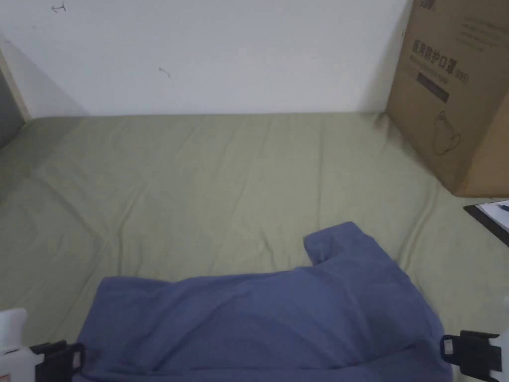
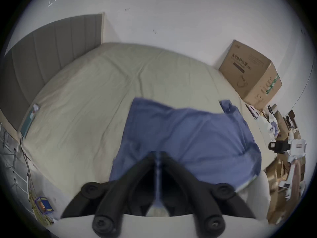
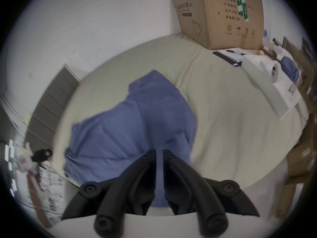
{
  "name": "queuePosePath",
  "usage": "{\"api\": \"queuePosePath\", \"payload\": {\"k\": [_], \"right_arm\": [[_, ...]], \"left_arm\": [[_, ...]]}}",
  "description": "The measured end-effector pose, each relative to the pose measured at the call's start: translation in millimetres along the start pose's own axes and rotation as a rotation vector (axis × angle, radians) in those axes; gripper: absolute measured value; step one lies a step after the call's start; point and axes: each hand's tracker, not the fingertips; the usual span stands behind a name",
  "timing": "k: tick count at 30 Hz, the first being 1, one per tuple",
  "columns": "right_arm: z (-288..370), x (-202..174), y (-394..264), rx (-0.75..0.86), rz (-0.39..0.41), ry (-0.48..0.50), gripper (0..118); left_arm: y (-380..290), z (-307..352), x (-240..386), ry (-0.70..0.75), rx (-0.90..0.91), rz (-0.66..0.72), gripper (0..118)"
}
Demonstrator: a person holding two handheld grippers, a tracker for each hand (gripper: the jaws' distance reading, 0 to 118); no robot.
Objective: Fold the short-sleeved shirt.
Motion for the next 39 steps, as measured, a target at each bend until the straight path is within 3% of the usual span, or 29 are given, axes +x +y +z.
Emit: {"api": "queuePosePath", "payload": {"k": [2, 6, 8, 11, 13, 14, 15, 19, 21, 22, 23, 24, 25, 26, 28, 29, 30, 32, 37, 38, 39], "right_arm": [[-7, -6, 12, 0.008, -0.011, 0.036, 0], [-36, -15, 45, 0.023, 0.073, -0.021, 0], [-59, -16, 68, 0.022, 0.076, -0.015, 0], [-102, -22, 106, -0.012, 0.188, -0.076, 4], [-140, -24, 131, -0.067, 0.244, -0.133, 65], [-158, -22, 141, -0.097, 0.261, -0.126, 87], [-177, -15, 153, -0.106, 0.252, -0.111, 91], [-239, 11, 173, -0.218, 0.174, -0.179, 82], [-257, 24, 167, -0.321, 0.133, -0.157, 55], [-259, 25, 164, -0.283, 0.153, -0.196, 51], [-253, 21, 163, -0.257, 0.12, -0.179, 43], [-248, 14, 165, -0.251, 0.114, -0.199, 21], [-247, 10, 167, -0.241, 0.16, -0.234, 4], [-250, 9, 169, -0.252, 0.2, -0.25, 3], [-253, 5, 169, -0.278, 0.193, -0.241, 2], [-253, 8, 168, -0.281, 0.176, -0.243, 2], [-251, 9, 168, -0.274, 0.157, -0.243, 2], [-250, 7, 166, -0.268, 0.154, -0.241, 2], [-251, 9, 167, -0.266, 0.137, -0.233, 2], [-251, 9, 167, -0.268, 0.135, -0.233, 2], [-251, 5, 167, -0.269, 0.136, -0.235, 2]], "left_arm": [[5, -6, 23, 0.08, 0.121, -0.035, 0], [31, -37, 28, -0.044, 0.06, 0.005, 0], [38, -52, 32, -0.01, 0.061, -0.016, 0], [47, -76, 30, 0.053, 0.01, -0.049, 0], [49, -88, 24, 0.039, -0.013, -0.039, 0], [48, -92, 21, 0.035, -0.024, -0.032, 0], [48, -96, 18, 0.035, -0.027, -0.028, 0], [47, -109, 12, 0.069, -0.066, -0.046, 0], [49, -116, 7, 0.082, -0.083, -0.046, 0], [49, -119, 4, 0.08, -0.097, -0.045, 0], [50, -121, 2, 0.08, -0.107, -0.045, 0], [52, -123, 0, 0.081, -0.112, -0.045, 0], [55, -127, -3, 0.08, -0.116, -0.046, 4], [58, -130, -5, 0.084, -0.12, -0.042, 18], [67, -138, -14, 0.08, -0.119, -0.02, 87], [73, -144, -19, 0.087, -0.113, 0.0, 108], [79, -150, -24, 0.101, -0.099, 0.038, 115], [93, -161, -33, 0.114, -0.084, 0.096, 115], [120, -222, -40, 0.104, -0.232, 0.067, 115], [121, -234, -40, 0.077, -0.266, 0.055, 113], [120, -246, -39, 0.071, -0.304, 0.045, 101]]}}
